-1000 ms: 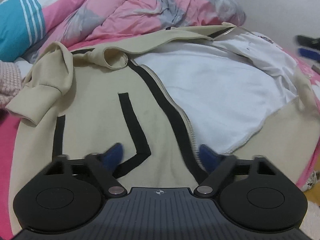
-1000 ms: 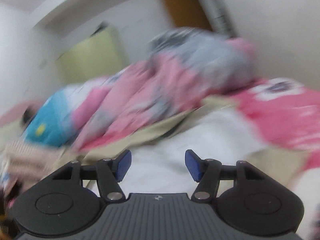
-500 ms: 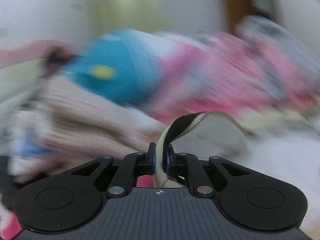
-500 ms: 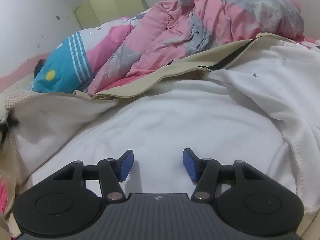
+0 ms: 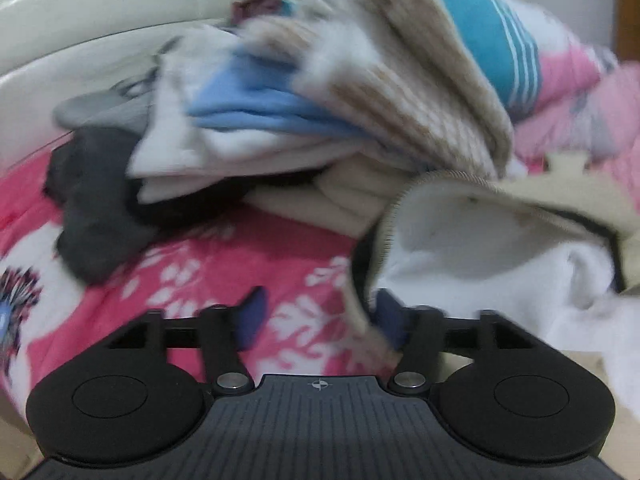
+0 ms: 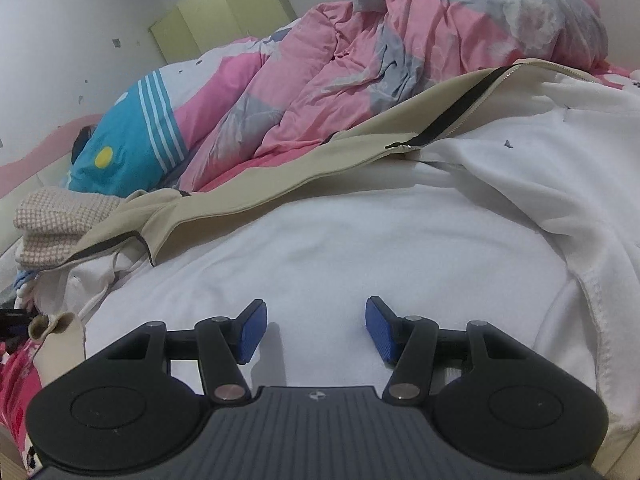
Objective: Fold clothes
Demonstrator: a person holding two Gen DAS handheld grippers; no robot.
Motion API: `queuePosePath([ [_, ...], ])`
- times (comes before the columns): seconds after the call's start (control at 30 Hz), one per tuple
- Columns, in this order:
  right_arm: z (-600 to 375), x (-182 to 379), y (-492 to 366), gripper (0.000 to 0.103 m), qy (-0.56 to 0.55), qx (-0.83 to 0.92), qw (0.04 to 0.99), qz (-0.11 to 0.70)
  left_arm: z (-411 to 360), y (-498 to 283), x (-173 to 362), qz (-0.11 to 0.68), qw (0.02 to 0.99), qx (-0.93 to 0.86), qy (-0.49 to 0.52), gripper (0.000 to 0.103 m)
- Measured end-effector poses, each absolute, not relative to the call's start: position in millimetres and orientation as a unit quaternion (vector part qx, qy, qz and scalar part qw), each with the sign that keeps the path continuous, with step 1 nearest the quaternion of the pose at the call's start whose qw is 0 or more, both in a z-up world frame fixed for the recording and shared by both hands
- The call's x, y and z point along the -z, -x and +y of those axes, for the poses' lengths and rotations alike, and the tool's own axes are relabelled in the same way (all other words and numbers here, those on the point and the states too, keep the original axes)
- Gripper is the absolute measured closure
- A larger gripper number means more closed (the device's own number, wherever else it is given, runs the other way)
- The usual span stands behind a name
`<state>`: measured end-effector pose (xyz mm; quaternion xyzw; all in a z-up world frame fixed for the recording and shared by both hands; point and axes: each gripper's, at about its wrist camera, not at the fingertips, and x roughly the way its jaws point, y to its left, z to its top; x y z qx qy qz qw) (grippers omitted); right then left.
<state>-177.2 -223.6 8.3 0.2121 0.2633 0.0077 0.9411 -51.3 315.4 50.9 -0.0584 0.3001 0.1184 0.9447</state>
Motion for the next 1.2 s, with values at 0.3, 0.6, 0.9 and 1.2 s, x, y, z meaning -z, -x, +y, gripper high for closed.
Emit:
queuePosePath([
  [0.3, -215.4, -19.8, 174.6, 0.041, -0.185, -0.014, 0.940, 0.285, 246.8, 85.2, -103.2, 0.225, 0.971, 0.077, -0.023, 0.019],
  [0.6, -163.0, -39.7, 159.4, 0.041, -0.241, -0.201, 0.893, 0.321, 173.7, 45.7, -42.6, 0.307, 0.930, 0.186, -0.073, 0.007],
  [0.9, -105.2, -27.2, 153.3, 0.042, -0.213, -0.359, 0.803, 0.425, 219.9, 80.0, -35.1, 0.374, 0.900, 0.220, -0.042, 0.036],
  [1.2, -90.6, -61.1, 206.0, 0.041, -0.088, -0.513, 0.724, 0.453, 281.8, 111.6, -82.0, 0.320, 0.923, 0.206, 0.056, 0.041],
])
